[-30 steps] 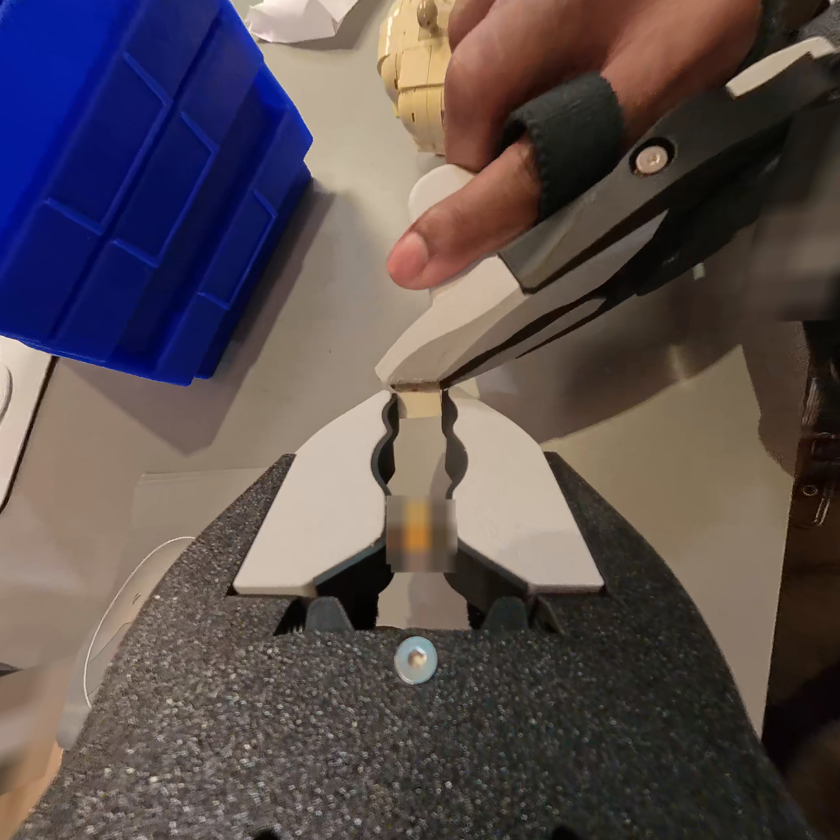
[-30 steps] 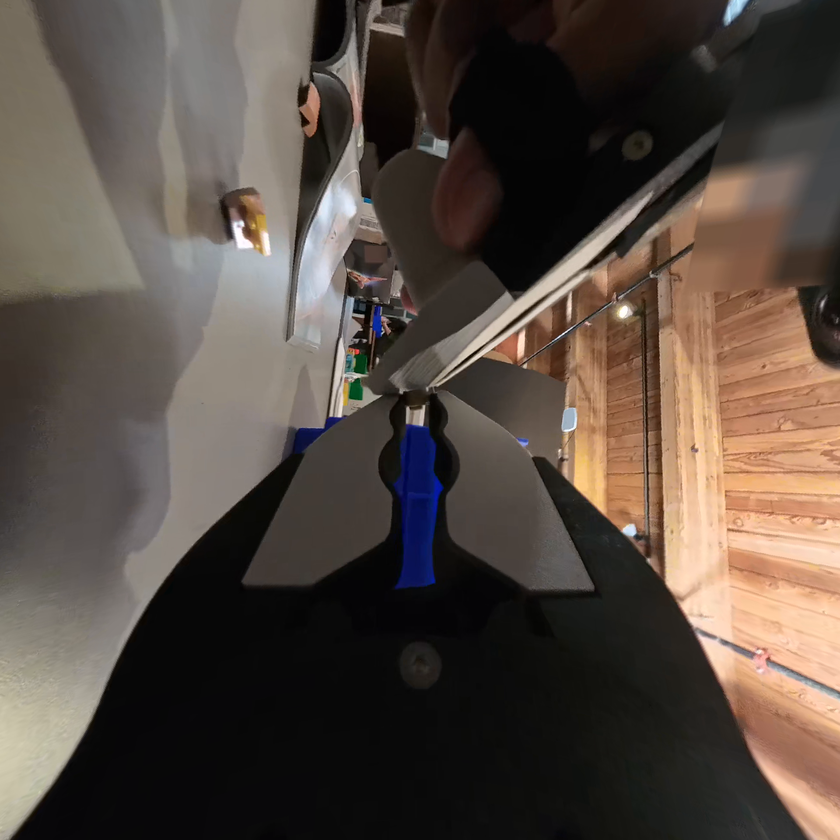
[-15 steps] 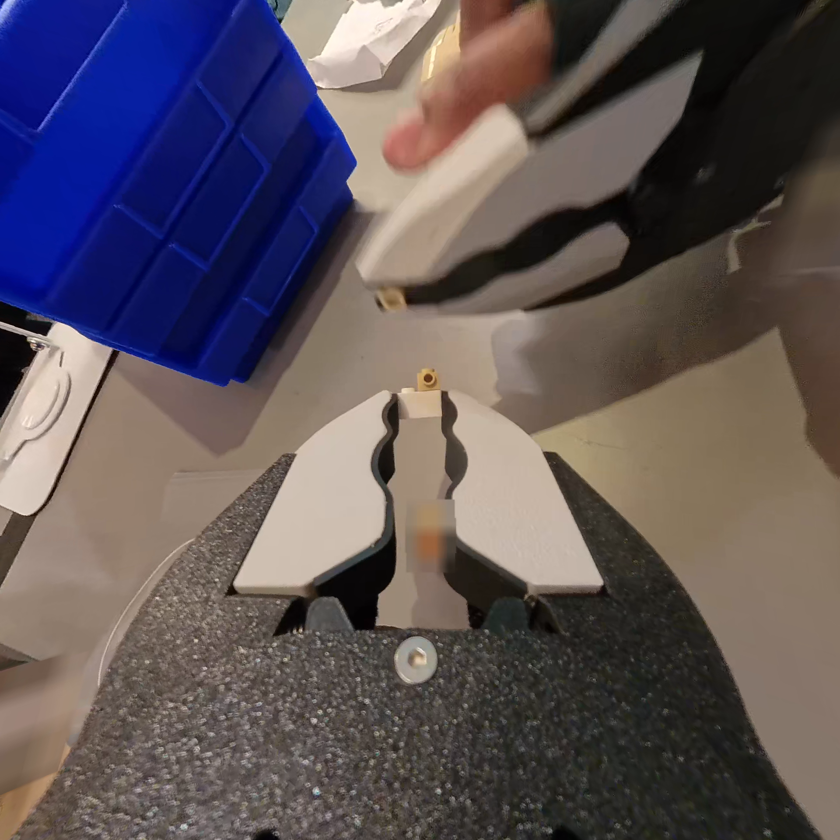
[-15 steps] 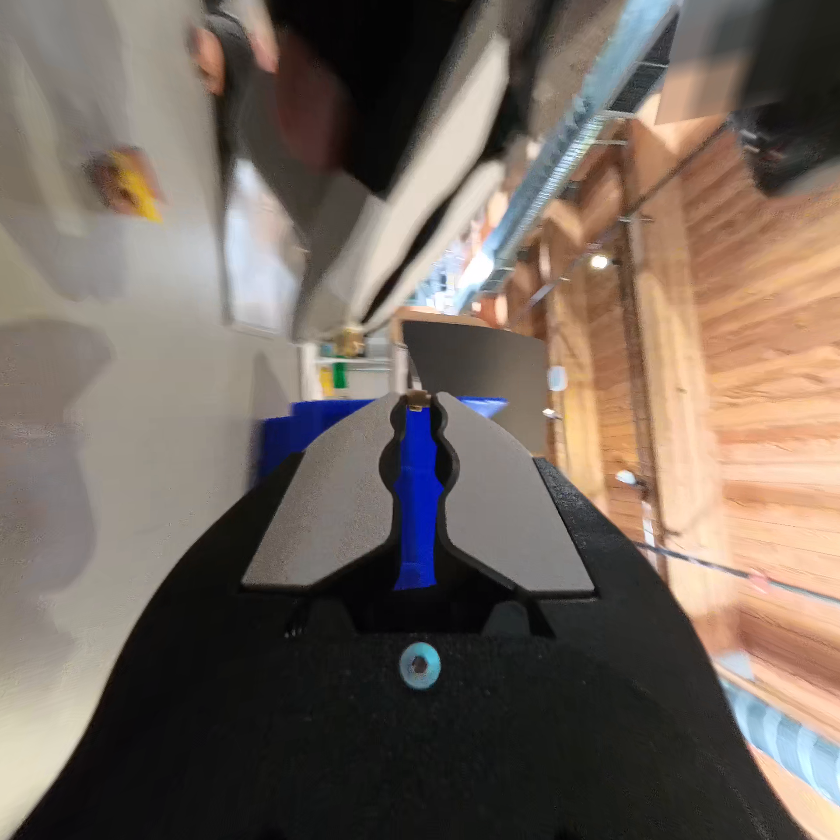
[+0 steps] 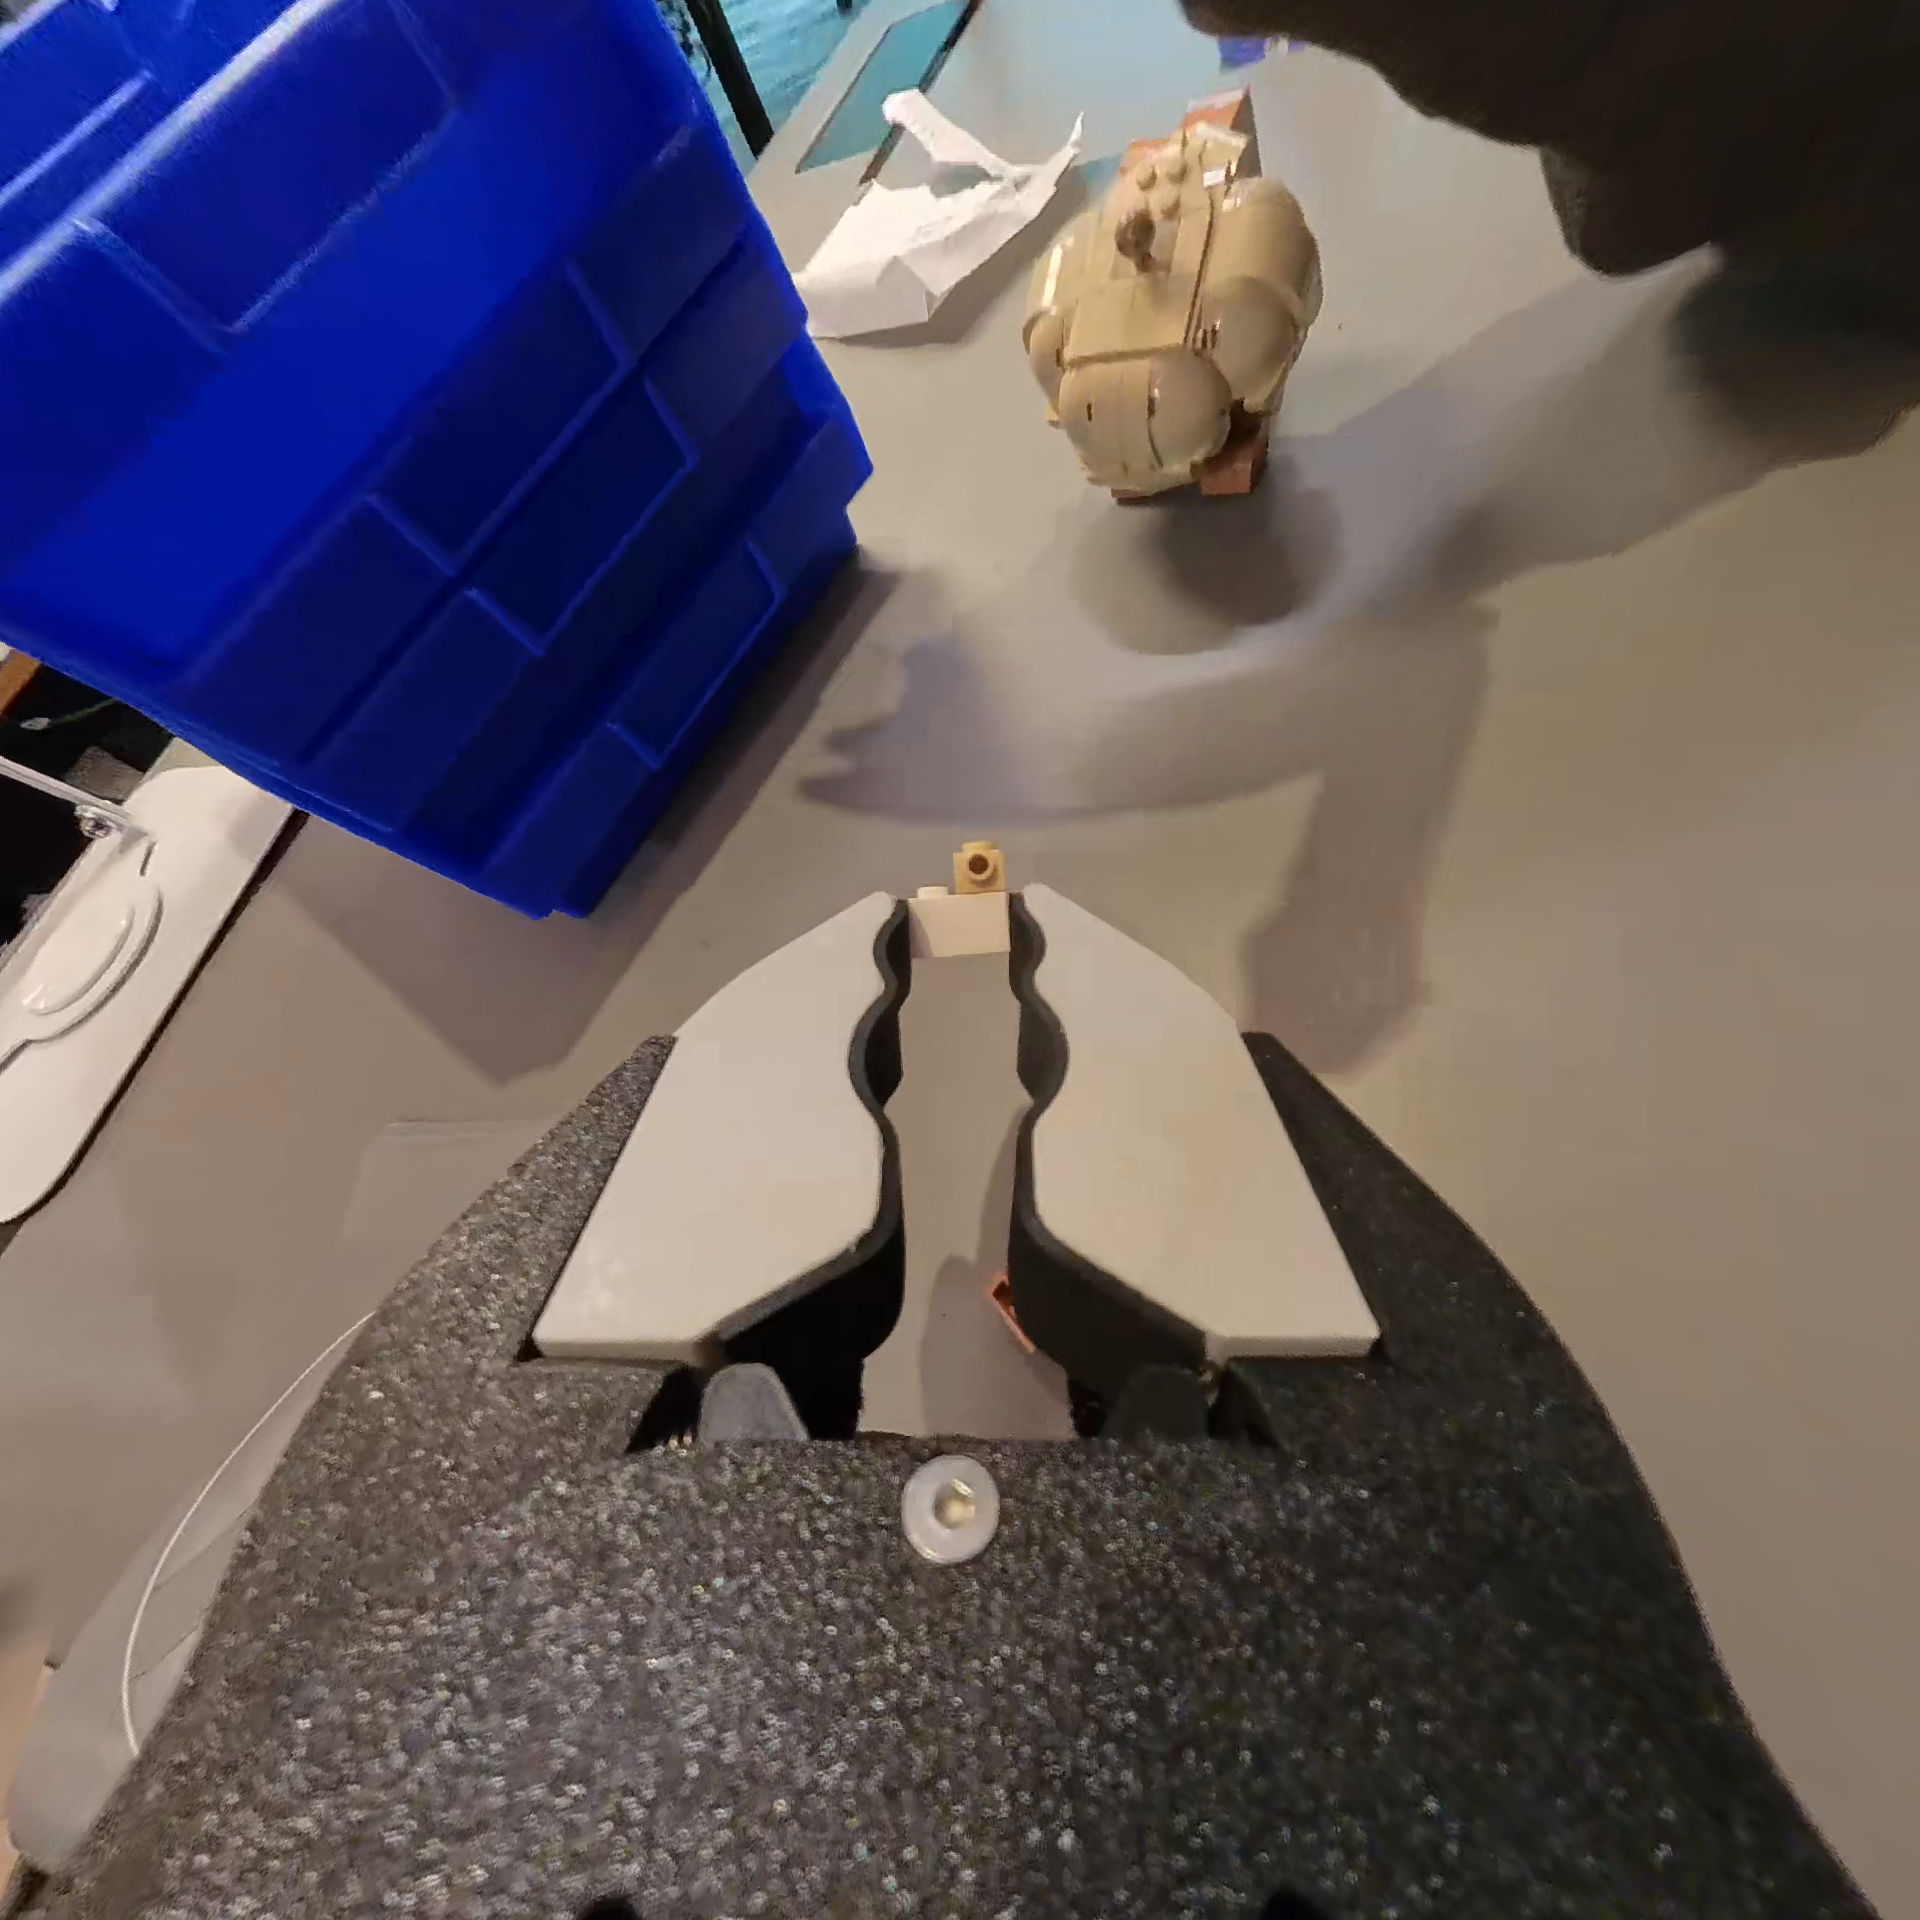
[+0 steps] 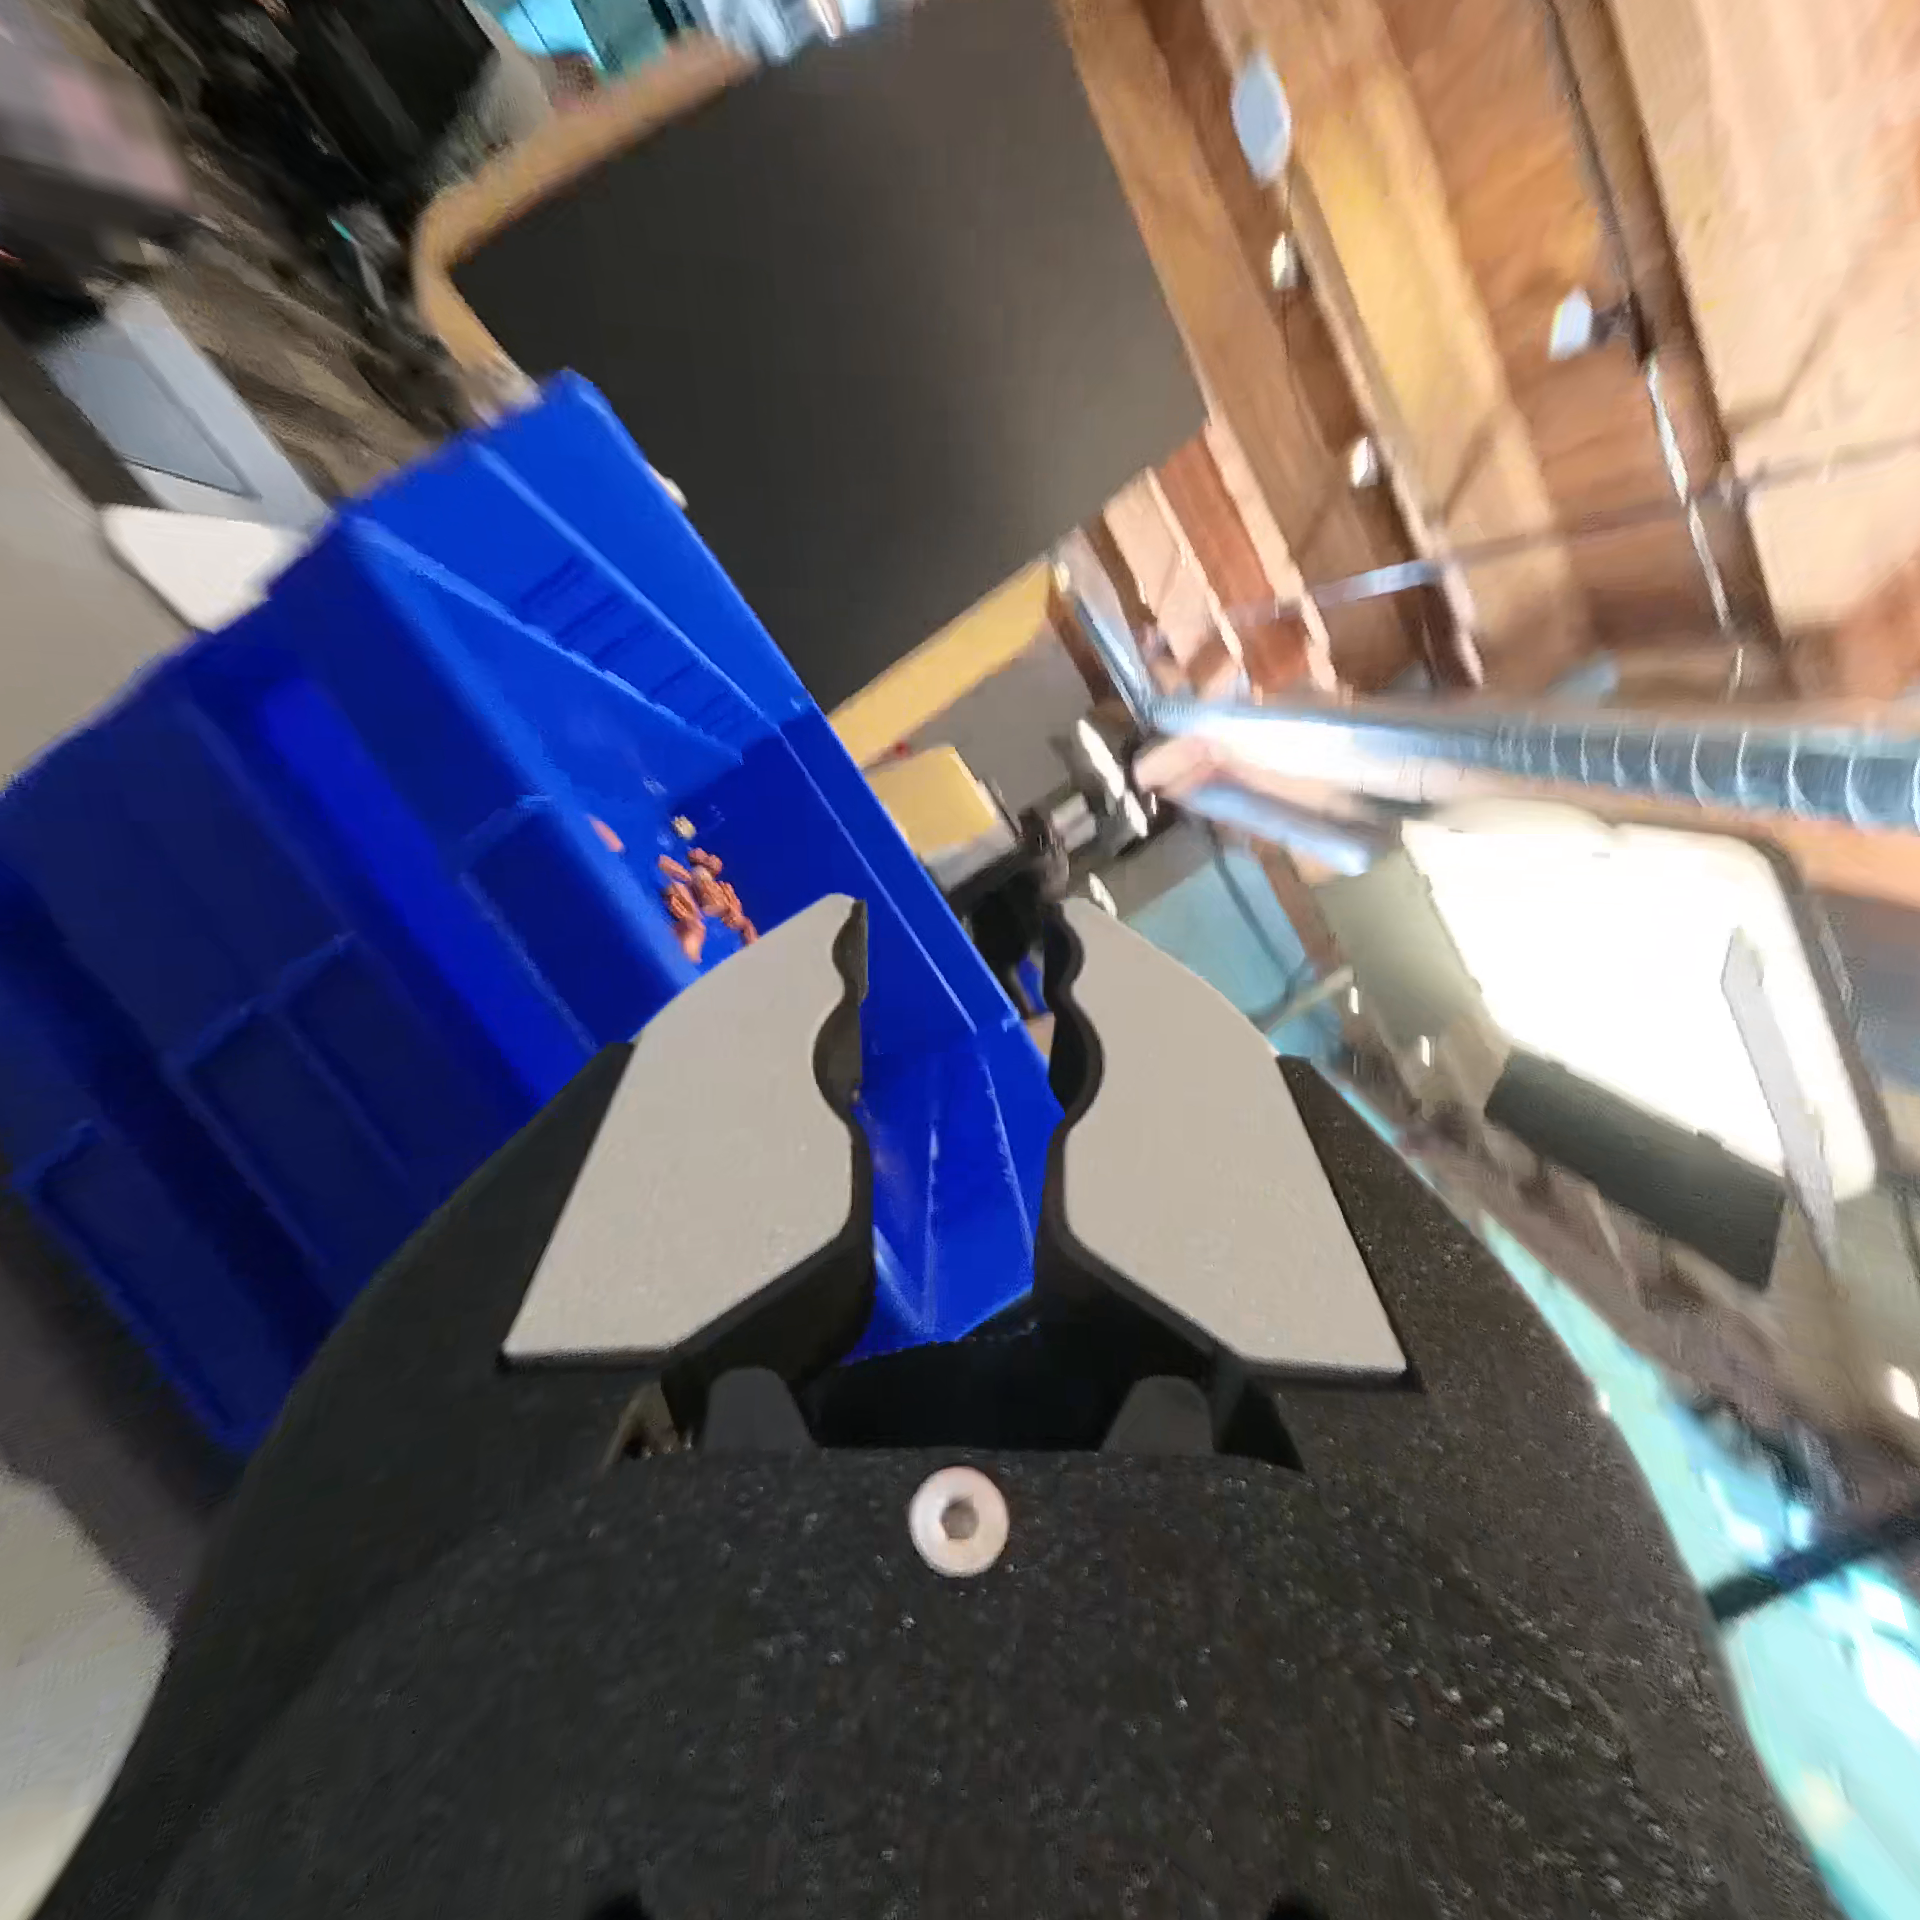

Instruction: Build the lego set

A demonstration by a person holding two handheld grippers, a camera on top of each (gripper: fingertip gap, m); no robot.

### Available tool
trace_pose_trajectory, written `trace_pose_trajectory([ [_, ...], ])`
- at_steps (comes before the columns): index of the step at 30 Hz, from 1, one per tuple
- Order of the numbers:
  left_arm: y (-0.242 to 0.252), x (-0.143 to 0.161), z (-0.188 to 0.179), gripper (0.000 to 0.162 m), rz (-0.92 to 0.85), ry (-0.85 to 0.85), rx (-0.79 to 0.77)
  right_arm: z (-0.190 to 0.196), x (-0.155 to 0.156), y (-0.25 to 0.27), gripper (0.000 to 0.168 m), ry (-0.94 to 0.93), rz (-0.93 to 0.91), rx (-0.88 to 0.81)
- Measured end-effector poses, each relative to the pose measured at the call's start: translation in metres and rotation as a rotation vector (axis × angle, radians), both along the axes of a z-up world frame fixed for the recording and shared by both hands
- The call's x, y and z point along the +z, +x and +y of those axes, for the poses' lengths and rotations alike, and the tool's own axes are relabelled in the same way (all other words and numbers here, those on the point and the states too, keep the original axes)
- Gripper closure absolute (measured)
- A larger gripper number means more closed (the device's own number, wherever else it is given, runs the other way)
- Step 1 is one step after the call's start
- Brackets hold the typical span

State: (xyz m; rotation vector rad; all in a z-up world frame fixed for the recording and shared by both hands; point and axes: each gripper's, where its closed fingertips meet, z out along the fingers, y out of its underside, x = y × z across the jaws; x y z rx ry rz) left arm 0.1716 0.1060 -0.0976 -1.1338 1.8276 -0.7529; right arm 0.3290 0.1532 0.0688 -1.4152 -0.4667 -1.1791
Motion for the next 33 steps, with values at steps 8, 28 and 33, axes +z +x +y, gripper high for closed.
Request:
trace_pose_trajectory([
  [8, -0.003, 0.009, 0.002, 0.144, -0.039, -0.081, 0.004, -0.032, -0.123, -0.131, 0.148, -0.353, -0.746, 0.460],
  [28, -0.002, 0.005, 0.003, 0.145, -0.015, -0.057, 0.022, -0.034, -0.146, -0.163, 0.168, -0.345, -0.767, 0.558],
  [33, -0.002, 0.004, 0.002, 0.145, -0.017, -0.052, 0.015, -0.033, -0.143, -0.160, 0.168, -0.334, -0.756, 0.537],
])
